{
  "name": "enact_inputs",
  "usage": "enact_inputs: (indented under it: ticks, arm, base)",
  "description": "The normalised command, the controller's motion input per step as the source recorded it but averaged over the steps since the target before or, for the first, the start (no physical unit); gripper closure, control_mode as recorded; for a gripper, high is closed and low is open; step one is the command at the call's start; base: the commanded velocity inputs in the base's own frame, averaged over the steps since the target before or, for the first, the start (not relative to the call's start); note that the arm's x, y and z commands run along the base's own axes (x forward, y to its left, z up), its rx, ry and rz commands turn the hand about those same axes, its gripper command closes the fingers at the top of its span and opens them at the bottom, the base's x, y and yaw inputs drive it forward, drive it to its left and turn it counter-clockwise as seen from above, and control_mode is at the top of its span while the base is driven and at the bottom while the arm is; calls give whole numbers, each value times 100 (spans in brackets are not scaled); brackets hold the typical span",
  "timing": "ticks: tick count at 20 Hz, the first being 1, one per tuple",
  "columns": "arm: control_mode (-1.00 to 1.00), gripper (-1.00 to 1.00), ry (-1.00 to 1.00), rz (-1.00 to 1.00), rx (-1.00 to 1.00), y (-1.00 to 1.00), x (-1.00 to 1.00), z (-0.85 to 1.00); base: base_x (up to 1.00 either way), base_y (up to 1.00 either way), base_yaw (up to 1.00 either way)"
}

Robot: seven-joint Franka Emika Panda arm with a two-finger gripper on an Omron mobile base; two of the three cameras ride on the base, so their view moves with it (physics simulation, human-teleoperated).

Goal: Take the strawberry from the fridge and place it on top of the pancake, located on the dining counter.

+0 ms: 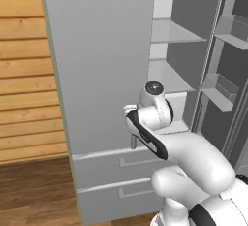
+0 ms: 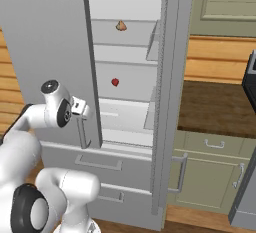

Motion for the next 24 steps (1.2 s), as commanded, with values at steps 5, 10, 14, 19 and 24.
enact_inputs:
  ticks: [5, 10, 14, 19, 24]
  arm:
    - [-100, -100, 0, 0, 0, 0, 24, -13]
    - [-100, -100, 0, 0, 0, 10, 32, -10]
    - [-100, -100, 0, 0, 0, 4, 29, -12]
    - [-100, -100, 0, 0, 0, 4, 29, -15]
    - [-100, -100, 0, 0, 0, 2, 27, -20]
  base:
    - [0, 0, 0]
    - [0, 0, 0]
    - [0, 0, 0]
    - [0, 0, 0]
    - [0, 0, 0]
